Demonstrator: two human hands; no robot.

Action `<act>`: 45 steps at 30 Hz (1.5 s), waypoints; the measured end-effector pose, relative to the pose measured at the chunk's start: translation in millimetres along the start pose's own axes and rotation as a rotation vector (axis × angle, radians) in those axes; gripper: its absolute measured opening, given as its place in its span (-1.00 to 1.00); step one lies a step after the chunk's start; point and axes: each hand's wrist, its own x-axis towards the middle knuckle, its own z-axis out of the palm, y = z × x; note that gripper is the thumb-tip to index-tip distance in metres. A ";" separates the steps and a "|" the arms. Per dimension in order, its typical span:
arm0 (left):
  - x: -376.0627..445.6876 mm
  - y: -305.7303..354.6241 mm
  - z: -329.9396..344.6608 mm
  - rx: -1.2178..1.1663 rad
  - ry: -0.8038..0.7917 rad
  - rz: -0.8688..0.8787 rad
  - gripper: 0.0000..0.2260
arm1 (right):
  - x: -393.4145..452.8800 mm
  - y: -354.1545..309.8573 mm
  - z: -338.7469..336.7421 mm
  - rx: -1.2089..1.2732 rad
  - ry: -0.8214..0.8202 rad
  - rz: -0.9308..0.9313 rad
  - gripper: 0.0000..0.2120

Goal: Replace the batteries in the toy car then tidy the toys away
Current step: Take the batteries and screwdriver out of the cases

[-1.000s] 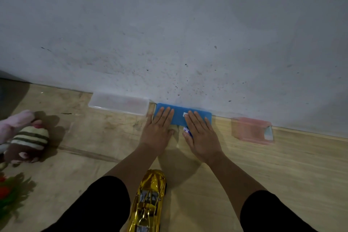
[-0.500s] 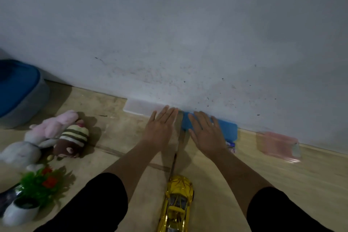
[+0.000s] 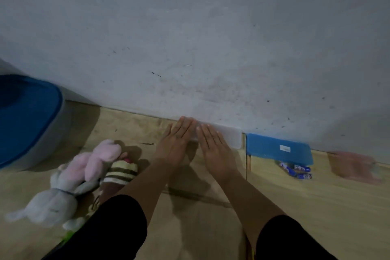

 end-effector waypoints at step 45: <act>-2.6 7.2 -17.2 0.196 0.233 -0.171 0.01 | -16.1 11.1 -29.3 -0.059 -0.179 0.000 -0.47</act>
